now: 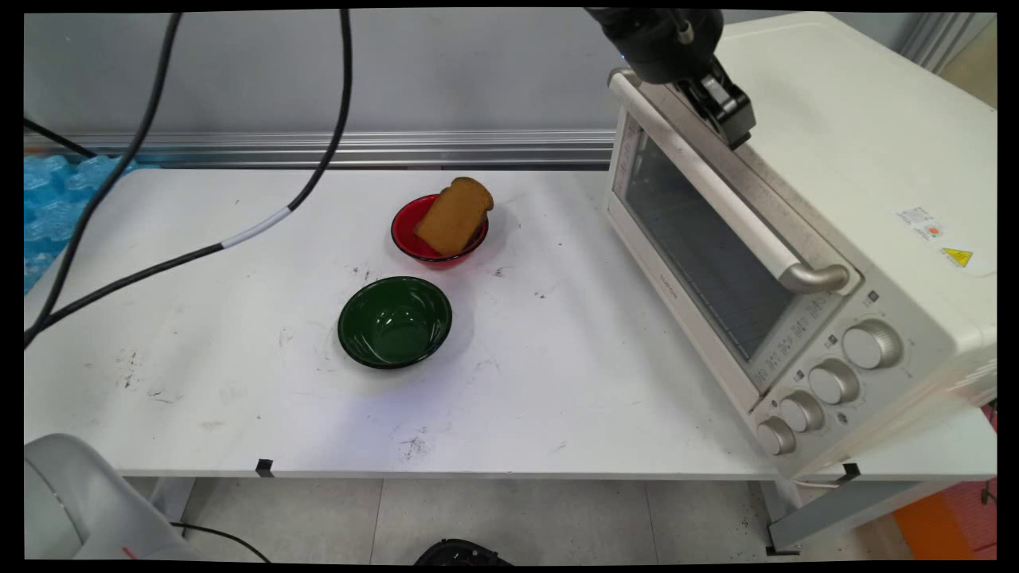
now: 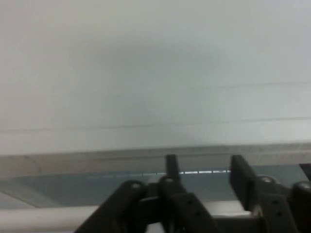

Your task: Open the oven

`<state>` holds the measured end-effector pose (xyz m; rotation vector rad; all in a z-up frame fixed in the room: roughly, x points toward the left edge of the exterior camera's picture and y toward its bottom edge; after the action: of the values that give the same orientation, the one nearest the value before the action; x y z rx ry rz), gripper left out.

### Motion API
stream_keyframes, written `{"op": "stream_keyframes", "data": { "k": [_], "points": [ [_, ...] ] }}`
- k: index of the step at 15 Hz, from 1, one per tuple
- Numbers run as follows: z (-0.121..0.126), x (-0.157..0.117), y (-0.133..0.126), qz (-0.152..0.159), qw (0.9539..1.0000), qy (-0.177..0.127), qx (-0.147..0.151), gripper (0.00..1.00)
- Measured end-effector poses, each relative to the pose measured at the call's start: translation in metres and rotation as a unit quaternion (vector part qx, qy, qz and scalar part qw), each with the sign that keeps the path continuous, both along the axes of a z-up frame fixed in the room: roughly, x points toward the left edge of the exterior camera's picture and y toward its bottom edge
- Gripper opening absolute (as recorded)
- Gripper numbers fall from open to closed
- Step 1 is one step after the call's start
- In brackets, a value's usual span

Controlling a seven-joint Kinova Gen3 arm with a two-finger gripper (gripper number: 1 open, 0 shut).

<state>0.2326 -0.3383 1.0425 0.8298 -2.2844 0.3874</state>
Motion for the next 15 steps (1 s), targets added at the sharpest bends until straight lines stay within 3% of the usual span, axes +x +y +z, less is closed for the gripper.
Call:
{"op": "stream_keyframes", "data": {
  "k": [15],
  "points": [
    [-0.022, -0.011, -0.013, -0.003, 0.9989, -0.035, 0.033, 0.0]
  ]
}}
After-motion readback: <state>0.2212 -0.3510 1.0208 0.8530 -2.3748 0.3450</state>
